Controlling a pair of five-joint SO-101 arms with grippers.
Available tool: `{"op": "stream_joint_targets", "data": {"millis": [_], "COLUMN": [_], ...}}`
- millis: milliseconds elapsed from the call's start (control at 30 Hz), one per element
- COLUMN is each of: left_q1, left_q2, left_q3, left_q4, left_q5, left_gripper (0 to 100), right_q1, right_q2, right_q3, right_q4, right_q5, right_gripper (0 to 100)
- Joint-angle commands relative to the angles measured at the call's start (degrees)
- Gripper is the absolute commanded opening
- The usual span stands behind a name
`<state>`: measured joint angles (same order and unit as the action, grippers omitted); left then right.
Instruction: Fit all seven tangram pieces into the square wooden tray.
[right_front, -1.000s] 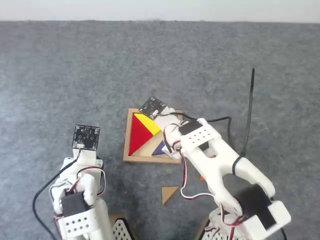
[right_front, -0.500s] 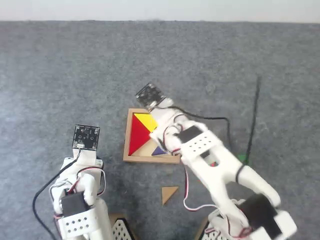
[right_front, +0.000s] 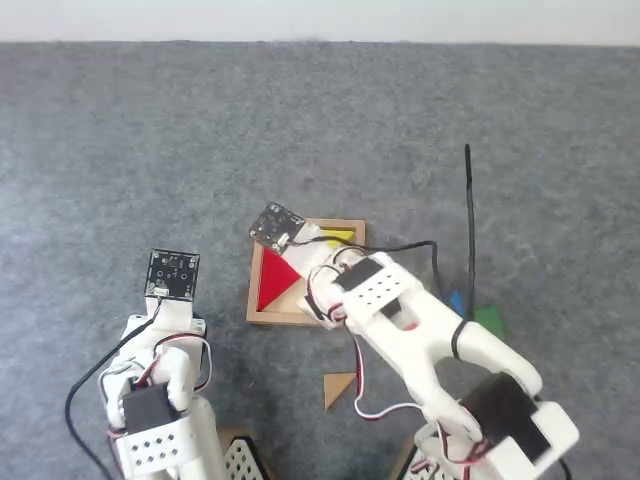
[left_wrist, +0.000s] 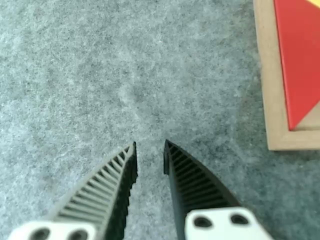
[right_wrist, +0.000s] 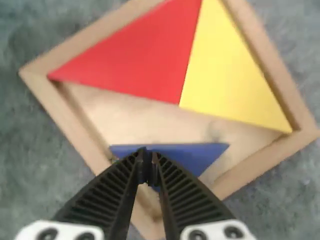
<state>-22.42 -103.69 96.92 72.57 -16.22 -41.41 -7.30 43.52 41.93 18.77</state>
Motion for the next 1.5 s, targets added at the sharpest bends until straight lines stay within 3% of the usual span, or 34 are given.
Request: {"op": "stream_joint_targets", "data": {"millis": [0, 200, 367, 700, 833, 1100, 1467], "left_q1": [0.18, 0.18, 0.18, 0.18, 0.18, 0.18, 0.18], "left_q2": [-0.62, -0.62, -0.62, -0.62, -0.62, -0.62, -0.62], "left_q3": [-0.48, -0.48, -0.48, -0.48, -0.48, -0.48, -0.48], "left_q4": [0.35, 0.35, 0.35, 0.35, 0.35, 0.35, 0.35], "left_q5": [0.44, 0.44, 0.44, 0.44, 0.44, 0.44, 0.44], "left_gripper": [9, 9, 9, 9, 9, 9, 9], "right_q1": [1.27, 5.23, 6.46, 2.77, 2.68, 3.12, 5.32], "right_q2": [-0.31, -0.31, -0.84, 3.65, 9.45, 13.14, 12.79], "right_q3": [-5.10, -10.46, -12.57, -8.09, -8.26, -19.60, -23.38], "right_q4": [6.11, 16.48, 17.71, -2.42, -4.35, 19.82, 21.67], "right_q5": [1.49, 1.58, 1.58, 0.97, 1.05, 1.49, 2.02], "right_gripper": [1.2, 1.2, 1.2, 1.2, 1.2, 1.2, 1.5]}}
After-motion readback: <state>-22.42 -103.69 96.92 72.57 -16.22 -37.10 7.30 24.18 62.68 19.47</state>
